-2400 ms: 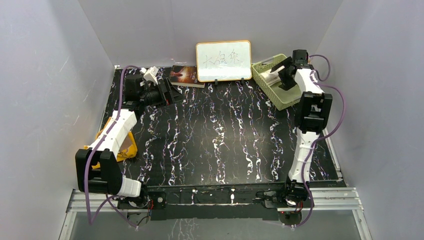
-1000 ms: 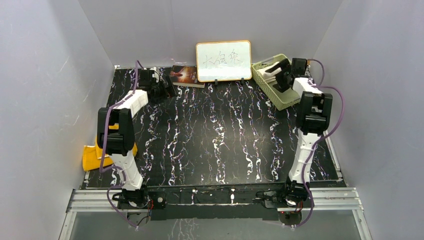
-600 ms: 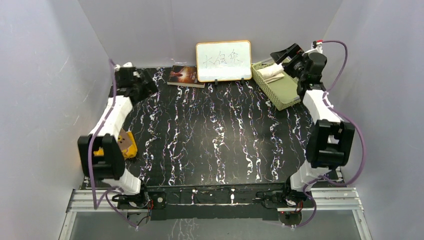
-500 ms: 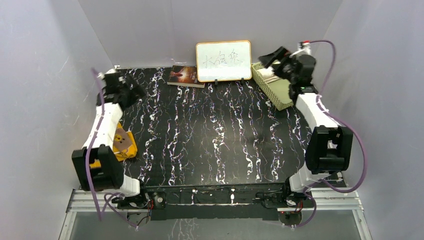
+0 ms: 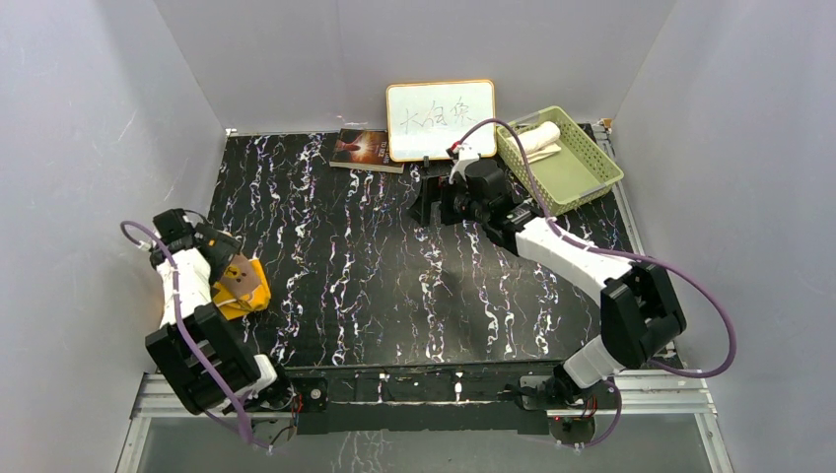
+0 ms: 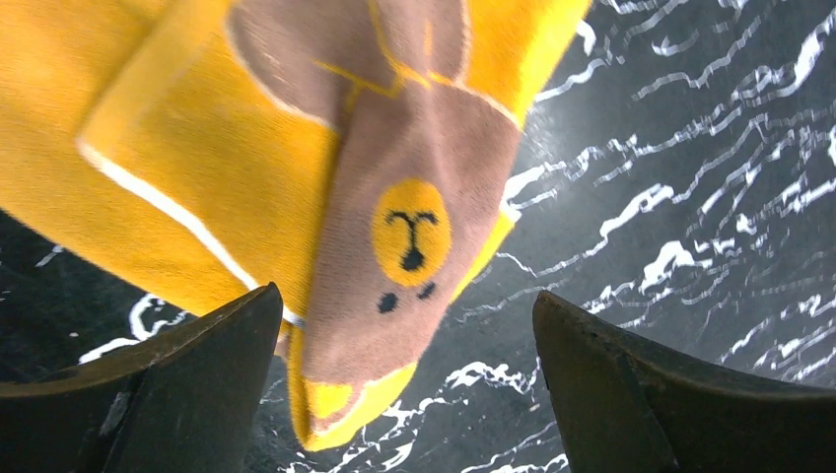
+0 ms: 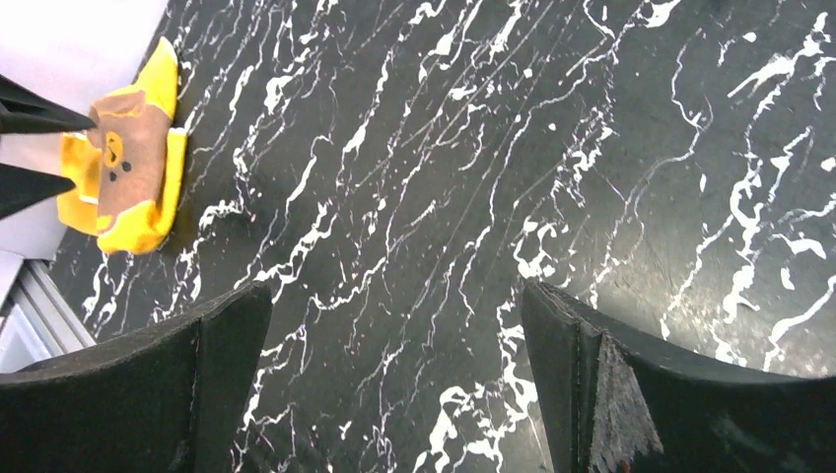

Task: Roll the towels
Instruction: Move the towel to the center of the board.

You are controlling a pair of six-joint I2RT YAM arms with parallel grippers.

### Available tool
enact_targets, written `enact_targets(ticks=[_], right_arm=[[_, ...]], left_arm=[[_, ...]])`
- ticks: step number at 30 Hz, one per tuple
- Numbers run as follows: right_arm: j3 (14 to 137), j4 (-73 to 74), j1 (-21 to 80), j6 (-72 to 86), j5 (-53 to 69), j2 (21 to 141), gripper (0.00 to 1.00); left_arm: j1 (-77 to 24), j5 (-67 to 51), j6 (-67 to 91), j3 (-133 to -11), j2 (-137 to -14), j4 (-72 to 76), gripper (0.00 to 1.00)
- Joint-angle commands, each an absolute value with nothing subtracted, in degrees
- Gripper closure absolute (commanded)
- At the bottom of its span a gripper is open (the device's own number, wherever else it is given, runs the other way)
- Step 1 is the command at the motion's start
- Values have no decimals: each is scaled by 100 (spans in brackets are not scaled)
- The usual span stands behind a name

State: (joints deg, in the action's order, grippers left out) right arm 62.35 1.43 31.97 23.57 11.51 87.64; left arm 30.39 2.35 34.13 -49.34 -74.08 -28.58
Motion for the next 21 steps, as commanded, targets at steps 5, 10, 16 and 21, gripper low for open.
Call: enact_targets(ticks=[5,10,16,21], right_arm=[[6740,2054,3498,2170,1335,8256,2],[7703,3967,3516,2918,1448,8398,2],[7536,2535,3523,2868,1393,9121,2],[6715,889,3563,3090,1519,9497,2]], left_arm=[[3491,-649,3769,-4653,-7319,-3119,2],[3490,-25,4094,-4816,-6947,-3742,2],[3462,436,4141,-4516,-6928,-3181,2],[3491,1239,4256,-4728,-6906,-3237,2]])
